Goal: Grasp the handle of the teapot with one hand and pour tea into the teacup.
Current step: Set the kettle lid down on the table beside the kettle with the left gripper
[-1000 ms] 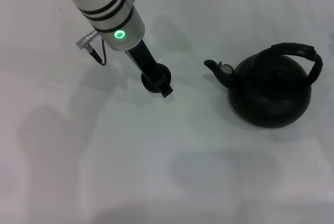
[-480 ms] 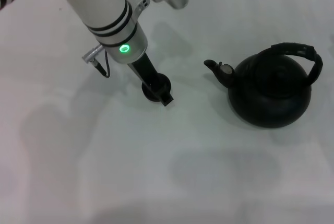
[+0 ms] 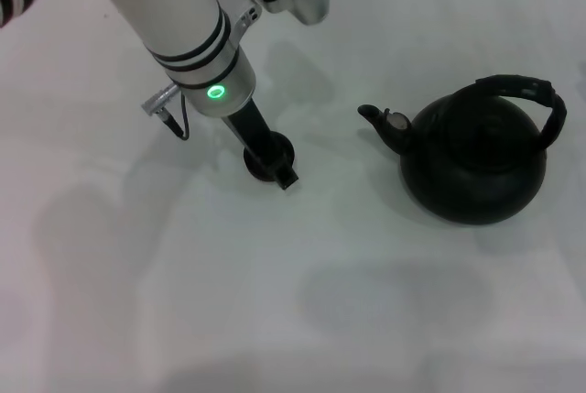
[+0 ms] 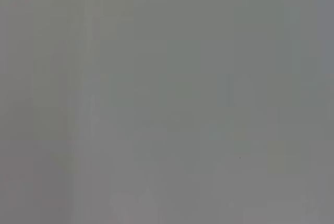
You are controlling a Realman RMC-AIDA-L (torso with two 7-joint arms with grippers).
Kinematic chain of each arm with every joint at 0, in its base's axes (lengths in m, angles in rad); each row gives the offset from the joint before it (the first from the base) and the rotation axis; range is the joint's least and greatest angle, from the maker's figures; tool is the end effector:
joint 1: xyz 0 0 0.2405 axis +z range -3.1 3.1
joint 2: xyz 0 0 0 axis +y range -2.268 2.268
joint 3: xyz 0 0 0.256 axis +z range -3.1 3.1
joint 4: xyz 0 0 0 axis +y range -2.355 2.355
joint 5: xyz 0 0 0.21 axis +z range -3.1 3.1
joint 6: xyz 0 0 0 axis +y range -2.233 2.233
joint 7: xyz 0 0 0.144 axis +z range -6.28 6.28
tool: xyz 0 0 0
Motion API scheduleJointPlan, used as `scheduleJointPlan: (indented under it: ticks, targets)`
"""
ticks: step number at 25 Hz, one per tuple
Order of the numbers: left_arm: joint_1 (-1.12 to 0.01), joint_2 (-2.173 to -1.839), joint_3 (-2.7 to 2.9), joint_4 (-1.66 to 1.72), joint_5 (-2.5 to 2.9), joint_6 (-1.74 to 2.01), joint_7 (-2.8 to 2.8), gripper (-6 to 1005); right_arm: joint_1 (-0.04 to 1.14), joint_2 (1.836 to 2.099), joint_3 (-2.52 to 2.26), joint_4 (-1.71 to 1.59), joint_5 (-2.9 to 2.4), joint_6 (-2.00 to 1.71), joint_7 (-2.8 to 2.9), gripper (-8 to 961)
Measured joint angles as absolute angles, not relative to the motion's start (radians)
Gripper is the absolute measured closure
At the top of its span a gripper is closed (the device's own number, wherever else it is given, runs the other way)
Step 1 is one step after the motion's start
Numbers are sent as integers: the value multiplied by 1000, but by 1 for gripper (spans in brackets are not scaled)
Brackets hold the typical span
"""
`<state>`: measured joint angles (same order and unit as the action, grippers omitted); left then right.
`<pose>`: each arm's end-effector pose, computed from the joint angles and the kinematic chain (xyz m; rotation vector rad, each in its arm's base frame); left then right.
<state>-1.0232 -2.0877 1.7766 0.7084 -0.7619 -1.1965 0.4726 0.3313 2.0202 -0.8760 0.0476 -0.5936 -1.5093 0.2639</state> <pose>-0.1412 0.3780 -0.1118 -2.7073 -0.7852 0.7215 0.3684 0.2694 0.0389 -1.5147 0.4280 0.7495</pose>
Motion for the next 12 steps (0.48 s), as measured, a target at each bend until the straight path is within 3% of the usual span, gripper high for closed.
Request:
scheduleJointPlan:
  ticks: [12]
  targets:
    - [-1025,-2086,1789,715,-761,-1197,473,294,330,2020,-877,49,-594,-1506,264,68]
